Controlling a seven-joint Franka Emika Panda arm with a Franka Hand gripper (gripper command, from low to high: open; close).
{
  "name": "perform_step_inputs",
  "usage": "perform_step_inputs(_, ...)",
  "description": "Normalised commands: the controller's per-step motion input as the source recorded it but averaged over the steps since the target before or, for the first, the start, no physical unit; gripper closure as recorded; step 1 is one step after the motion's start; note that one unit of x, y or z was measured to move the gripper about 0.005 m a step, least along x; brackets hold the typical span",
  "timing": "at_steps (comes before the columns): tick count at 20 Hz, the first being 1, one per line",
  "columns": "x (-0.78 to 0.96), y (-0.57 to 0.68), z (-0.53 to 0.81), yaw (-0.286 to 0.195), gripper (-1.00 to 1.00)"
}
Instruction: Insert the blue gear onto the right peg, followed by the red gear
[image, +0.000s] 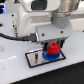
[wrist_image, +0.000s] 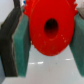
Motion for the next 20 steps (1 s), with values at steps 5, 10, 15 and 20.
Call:
perform_step_inputs(5,0.09,-0.01,0.28,0.0,1.0)
perform_step_inputs(10,0.03,-0.01,0.04,0.0,1.0)
perform_step_inputs(15,0.1,-0.07,-0.13,0.0,1.0)
perform_step_inputs(20,0.14,-0.03,-0.2,0.0,1.0)
